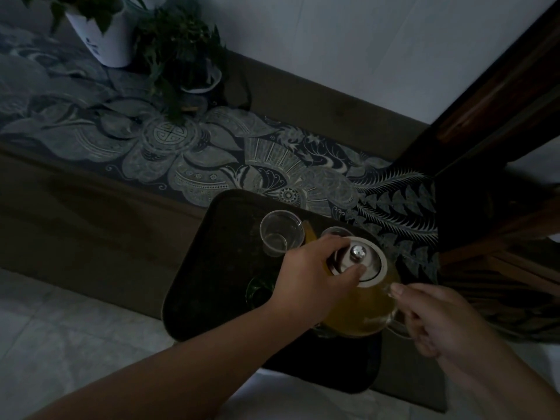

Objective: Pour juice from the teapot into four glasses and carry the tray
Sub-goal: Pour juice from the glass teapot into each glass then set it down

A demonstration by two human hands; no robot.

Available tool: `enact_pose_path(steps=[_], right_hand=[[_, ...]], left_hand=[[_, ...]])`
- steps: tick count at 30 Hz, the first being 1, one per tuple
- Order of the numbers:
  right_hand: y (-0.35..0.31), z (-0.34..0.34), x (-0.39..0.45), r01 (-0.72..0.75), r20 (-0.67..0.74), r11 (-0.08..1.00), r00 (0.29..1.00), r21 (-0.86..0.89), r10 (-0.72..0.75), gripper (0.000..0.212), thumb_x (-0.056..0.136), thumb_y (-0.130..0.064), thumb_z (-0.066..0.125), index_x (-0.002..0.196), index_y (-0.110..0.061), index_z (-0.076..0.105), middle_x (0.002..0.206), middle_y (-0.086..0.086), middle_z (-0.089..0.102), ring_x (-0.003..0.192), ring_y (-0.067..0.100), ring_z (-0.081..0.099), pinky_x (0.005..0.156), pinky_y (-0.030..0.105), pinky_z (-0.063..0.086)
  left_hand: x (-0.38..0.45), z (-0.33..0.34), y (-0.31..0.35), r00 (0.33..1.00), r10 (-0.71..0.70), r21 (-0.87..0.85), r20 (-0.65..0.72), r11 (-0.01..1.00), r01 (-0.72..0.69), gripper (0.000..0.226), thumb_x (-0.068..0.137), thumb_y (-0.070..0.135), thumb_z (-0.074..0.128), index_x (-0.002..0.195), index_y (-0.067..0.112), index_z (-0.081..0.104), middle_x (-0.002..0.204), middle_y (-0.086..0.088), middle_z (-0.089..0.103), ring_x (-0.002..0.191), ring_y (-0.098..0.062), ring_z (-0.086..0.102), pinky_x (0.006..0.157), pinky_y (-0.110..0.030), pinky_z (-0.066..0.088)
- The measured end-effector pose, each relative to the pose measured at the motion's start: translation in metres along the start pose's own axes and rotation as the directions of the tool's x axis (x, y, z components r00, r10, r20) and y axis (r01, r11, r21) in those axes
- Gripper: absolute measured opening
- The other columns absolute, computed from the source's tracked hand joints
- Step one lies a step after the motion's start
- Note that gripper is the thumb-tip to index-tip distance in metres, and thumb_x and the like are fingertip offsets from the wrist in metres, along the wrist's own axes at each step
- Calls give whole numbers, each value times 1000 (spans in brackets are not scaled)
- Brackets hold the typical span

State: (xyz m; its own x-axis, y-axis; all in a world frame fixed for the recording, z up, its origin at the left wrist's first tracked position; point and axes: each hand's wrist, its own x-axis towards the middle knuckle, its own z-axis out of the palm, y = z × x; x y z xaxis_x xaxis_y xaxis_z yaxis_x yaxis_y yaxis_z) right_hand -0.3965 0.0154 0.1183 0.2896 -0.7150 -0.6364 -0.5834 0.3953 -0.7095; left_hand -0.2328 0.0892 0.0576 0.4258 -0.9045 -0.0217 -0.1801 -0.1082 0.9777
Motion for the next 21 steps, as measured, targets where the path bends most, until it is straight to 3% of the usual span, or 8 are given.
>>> enact_pose_path(steps=[3,9,16,21], right_hand=[[-3,2,-1,-11,-14,1000,1000,-12,11,42,92,-22,56,54,-14,41,46,-1,22,35,9,19,50,26,9],[-6,3,0,-24,-18,1000,1000,-18,24,44,92,-23,55,50,-16,45,45,-2,23,34,8,19,48,21,10],[-10,5,2,-30,-26,998,999,-58,28,52,91,-25,55,40,-18,52,42,-3,24,31,9,19,46,19,13],[-14,4,3,-29,-27,998,999,-64,28,49,92,-24,56,43,-18,51,44,0,23,34,11,17,49,24,10]], left_hand=[[1,0,-2,999,-18,-38,37,999,19,43,85,24,75,126,18,65,109,19,64,92,18,57,85,-3,45],[4,1,-5,999,-30,-62,37,998,32,39,86,23,75,124,20,66,93,30,59,89,13,61,83,-9,51],[8,1,-9,998,-40,-83,50,996,44,38,86,24,74,123,21,66,89,33,57,90,15,61,84,-9,51],[10,3,-11,998,-49,-83,43,995,53,40,86,27,74,125,22,65,97,27,61,98,6,63,87,-12,52]])
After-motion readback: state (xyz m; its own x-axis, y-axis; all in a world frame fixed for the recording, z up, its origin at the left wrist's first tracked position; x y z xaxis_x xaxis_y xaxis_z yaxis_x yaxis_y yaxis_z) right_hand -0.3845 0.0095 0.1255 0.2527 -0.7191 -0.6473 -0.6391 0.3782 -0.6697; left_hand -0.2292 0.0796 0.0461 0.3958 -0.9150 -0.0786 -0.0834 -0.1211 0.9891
